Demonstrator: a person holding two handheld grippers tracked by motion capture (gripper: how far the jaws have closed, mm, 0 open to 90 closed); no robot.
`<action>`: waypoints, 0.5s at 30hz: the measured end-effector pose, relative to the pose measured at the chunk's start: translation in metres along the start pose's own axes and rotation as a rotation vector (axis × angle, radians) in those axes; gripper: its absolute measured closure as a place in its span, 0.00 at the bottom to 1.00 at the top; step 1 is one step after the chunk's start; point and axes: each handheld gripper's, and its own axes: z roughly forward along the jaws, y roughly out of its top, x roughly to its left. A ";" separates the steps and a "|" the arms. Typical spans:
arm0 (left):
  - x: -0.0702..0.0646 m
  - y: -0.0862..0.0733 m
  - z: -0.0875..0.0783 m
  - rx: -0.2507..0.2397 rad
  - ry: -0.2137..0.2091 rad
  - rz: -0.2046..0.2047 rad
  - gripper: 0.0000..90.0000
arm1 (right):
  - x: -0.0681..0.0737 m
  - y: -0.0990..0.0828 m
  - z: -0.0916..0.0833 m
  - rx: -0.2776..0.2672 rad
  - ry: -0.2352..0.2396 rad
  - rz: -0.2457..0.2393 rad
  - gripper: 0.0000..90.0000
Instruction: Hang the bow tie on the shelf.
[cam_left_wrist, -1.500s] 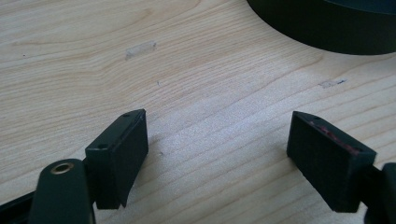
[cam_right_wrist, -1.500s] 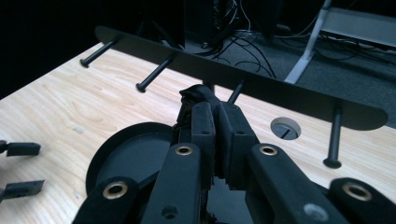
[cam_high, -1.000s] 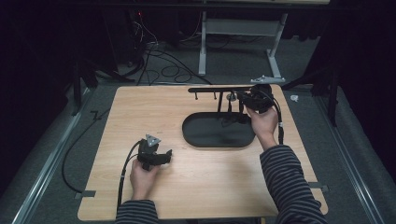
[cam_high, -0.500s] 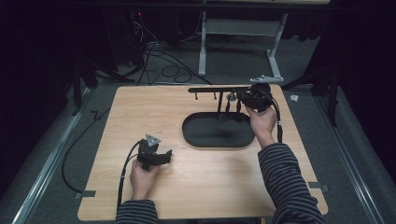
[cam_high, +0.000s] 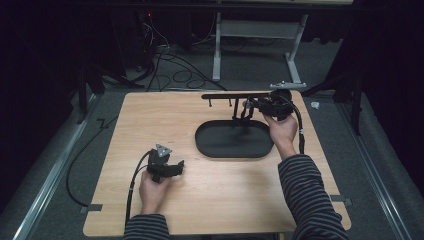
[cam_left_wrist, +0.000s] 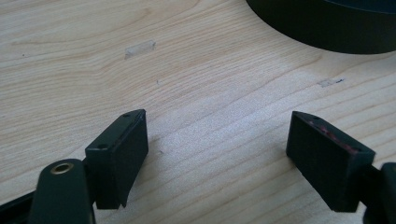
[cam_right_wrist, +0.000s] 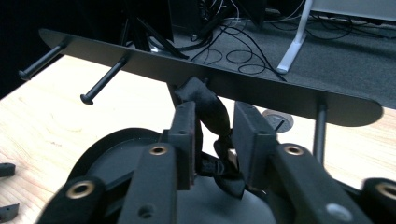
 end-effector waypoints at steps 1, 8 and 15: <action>0.000 0.000 0.000 0.000 0.000 0.000 0.24 | -0.001 0.000 -0.001 -0.004 -0.001 0.001 0.78; 0.000 0.000 0.000 0.000 0.001 0.000 0.24 | 0.002 0.001 -0.010 -0.027 0.000 -0.010 0.78; 0.000 0.000 0.000 0.000 0.001 0.001 0.23 | 0.004 -0.001 -0.014 -0.020 -0.017 -0.042 0.76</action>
